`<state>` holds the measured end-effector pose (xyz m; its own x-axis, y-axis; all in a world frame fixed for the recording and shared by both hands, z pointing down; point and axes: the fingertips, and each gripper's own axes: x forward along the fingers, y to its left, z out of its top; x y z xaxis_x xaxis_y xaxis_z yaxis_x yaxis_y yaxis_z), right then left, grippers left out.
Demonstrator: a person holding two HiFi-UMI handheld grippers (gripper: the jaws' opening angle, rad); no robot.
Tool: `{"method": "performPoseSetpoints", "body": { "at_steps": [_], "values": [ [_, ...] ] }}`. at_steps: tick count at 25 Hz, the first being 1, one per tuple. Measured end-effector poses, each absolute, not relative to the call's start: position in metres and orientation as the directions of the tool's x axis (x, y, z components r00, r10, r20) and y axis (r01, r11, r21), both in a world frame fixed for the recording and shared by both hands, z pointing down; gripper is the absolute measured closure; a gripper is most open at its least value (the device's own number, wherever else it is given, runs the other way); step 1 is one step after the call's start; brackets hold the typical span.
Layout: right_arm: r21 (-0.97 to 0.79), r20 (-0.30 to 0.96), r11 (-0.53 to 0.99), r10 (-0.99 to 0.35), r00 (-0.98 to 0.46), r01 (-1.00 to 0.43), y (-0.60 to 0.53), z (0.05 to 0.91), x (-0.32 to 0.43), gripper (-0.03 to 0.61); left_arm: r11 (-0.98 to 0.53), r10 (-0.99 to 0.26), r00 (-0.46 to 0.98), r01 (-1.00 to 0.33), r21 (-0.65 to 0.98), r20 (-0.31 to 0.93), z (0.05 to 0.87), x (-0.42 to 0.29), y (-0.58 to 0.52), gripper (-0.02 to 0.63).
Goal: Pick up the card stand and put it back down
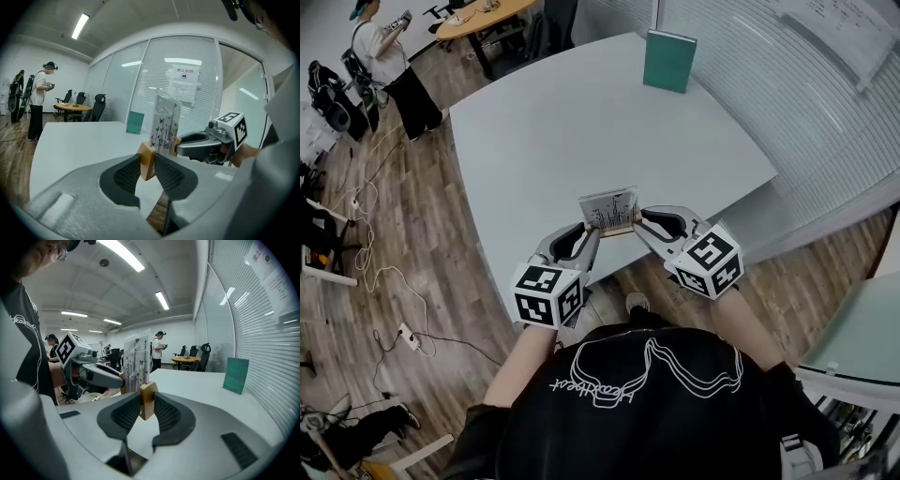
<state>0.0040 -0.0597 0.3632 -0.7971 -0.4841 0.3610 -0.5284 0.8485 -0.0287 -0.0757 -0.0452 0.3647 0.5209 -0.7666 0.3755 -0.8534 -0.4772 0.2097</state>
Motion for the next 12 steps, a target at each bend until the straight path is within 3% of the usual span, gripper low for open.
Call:
{"method": "performPoseSetpoints", "body": {
  "at_steps": [12],
  "values": [
    [-0.044, 0.360, 0.853, -0.472, -0.805, -0.520, -0.0538, 0.3673, 0.0029, 0.485, -0.476, -0.764, 0.524, -0.852, 0.219, 0.375, 0.3658, -0.0766, -0.0373, 0.512]
  ]
}}
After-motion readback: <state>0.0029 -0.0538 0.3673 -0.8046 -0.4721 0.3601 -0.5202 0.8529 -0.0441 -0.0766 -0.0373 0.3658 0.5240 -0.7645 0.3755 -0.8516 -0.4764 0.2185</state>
